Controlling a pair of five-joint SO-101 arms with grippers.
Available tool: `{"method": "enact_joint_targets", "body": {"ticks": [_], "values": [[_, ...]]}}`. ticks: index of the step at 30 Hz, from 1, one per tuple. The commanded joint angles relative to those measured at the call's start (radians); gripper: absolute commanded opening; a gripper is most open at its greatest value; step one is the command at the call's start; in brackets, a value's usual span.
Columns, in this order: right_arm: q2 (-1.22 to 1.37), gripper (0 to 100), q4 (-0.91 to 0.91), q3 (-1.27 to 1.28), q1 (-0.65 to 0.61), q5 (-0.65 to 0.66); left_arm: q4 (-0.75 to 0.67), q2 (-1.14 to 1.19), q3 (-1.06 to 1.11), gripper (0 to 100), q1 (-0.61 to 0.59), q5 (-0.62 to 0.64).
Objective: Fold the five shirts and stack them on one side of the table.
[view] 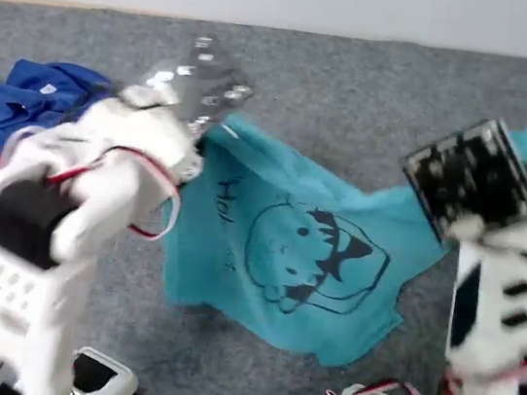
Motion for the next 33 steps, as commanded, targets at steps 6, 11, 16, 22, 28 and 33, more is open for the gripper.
{"method": "enact_joint_targets", "body": {"ticks": [6, 11, 16, 22, 28, 33], "values": [[-0.018, 1.0, -0.024, -0.295, 0.151, 0.009, -0.253, -0.259, -0.039, 0, -0.029, -0.003], [-0.018, 1.0, -0.025, -0.362, 0.154, 0.003, -0.359, -0.328, -0.041, 0, -0.031, -0.003], [-0.018, 1.0, -0.085, -0.399, 0.159, 0.006, -0.362, -0.342, -0.108, 0, -0.032, -0.003], [-0.018, 1.1, -0.182, -0.451, 0.16, 0.043, -0.276, -0.345, -0.203, 0, -0.057, -0.005], [-0.019, 1.1, -0.228, -0.502, 0.16, 0.103, -0.104, -0.345, -0.337, 0, -0.061, -0.044], [-0.019, 1.1, -0.231, -0.548, 0.16, 0.121, -0.023, -0.345, -0.392, 0, -0.064, -0.044]]}}
